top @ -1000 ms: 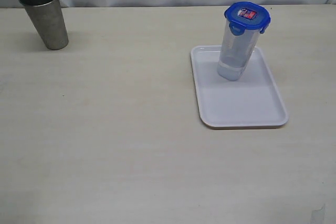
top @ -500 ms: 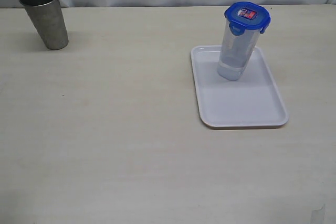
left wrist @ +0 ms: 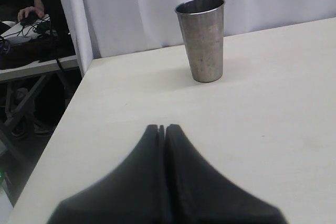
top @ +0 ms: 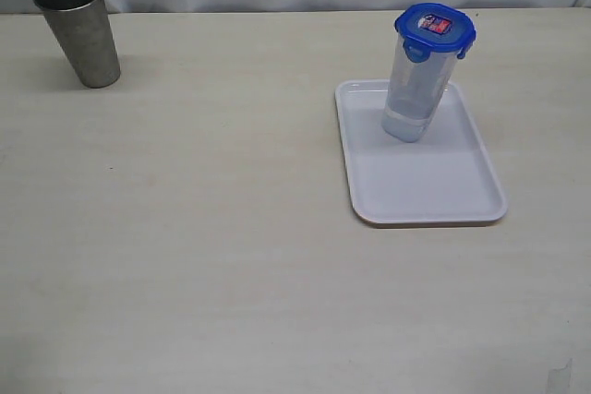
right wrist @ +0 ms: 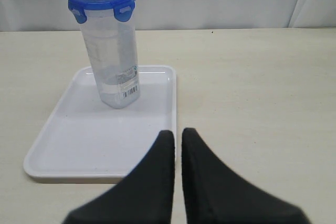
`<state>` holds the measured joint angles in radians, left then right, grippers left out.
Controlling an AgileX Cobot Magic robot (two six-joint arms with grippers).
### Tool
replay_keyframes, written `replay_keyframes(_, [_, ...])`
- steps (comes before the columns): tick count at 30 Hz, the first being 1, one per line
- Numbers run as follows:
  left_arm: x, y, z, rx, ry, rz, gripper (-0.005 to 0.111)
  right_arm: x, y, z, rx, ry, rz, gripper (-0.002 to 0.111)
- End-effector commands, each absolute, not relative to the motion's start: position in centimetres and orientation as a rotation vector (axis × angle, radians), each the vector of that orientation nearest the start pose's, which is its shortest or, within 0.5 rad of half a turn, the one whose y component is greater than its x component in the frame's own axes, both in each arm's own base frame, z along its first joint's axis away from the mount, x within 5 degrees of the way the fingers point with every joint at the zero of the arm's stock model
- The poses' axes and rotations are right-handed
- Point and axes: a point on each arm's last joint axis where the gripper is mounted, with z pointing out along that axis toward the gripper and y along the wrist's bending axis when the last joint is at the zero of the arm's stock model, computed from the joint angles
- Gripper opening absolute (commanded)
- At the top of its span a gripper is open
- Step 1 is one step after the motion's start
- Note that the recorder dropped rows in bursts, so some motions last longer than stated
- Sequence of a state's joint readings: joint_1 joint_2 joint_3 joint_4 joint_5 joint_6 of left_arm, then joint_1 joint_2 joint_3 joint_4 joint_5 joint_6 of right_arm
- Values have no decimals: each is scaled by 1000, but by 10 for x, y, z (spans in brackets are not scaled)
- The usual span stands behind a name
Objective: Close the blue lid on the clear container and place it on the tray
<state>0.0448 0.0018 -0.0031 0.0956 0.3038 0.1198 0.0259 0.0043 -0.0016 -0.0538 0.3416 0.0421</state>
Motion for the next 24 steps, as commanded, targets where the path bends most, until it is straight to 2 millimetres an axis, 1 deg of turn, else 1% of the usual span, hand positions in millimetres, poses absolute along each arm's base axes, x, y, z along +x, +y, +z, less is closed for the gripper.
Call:
replay_keyframes(1, [54,5,186,125,1788,207,0,54,-1,182,-22,1825,-18,5])
replay_keyframes(24, [54,5,185,131,1790,213,0,54,-1,182,-22,1825,-18,5])
